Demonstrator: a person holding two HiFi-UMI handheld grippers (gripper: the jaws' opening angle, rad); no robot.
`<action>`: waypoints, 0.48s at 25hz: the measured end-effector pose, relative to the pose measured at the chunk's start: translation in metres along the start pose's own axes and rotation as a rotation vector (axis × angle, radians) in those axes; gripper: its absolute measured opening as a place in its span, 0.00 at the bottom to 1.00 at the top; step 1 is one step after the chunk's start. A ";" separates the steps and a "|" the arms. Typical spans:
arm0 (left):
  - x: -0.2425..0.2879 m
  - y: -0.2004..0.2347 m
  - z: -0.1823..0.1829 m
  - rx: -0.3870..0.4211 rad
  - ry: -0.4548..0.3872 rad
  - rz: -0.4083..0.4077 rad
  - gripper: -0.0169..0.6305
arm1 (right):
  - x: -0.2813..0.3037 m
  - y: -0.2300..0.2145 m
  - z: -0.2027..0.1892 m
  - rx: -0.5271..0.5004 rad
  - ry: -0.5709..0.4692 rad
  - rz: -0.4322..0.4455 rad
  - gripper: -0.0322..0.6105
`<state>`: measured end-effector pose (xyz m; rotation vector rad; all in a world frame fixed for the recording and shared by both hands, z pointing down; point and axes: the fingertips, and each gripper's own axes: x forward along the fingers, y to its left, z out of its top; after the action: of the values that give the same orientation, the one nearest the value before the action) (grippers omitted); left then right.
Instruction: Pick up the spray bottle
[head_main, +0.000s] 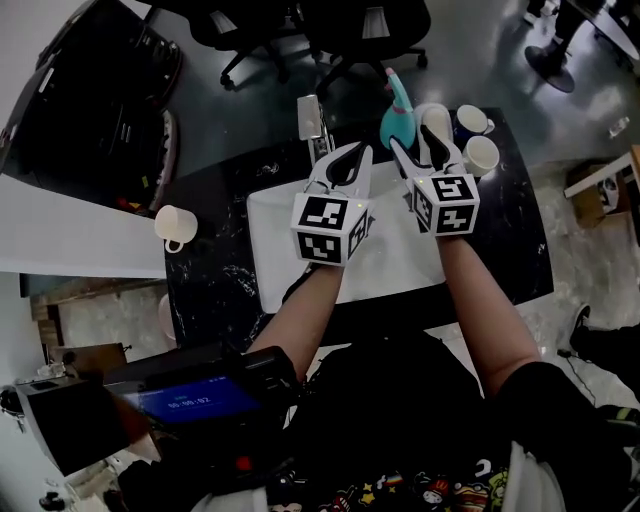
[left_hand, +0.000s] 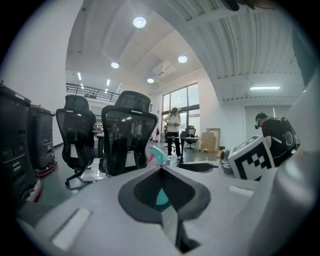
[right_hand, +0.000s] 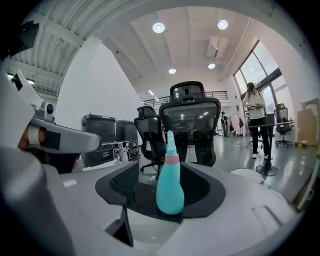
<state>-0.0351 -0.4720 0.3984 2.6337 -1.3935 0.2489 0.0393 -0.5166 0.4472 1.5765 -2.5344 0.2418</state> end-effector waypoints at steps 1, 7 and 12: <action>0.006 0.003 -0.001 -0.001 0.005 0.008 0.03 | 0.008 -0.005 -0.002 0.001 0.003 0.003 0.47; 0.037 0.015 -0.005 -0.008 0.039 0.039 0.03 | 0.046 -0.024 0.001 0.004 -0.003 0.024 0.48; 0.057 0.016 -0.003 0.016 0.053 0.038 0.03 | 0.065 -0.025 0.007 -0.032 -0.008 0.052 0.48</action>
<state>-0.0165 -0.5262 0.4146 2.5957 -1.4313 0.3330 0.0329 -0.5858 0.4551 1.5048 -2.5744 0.1999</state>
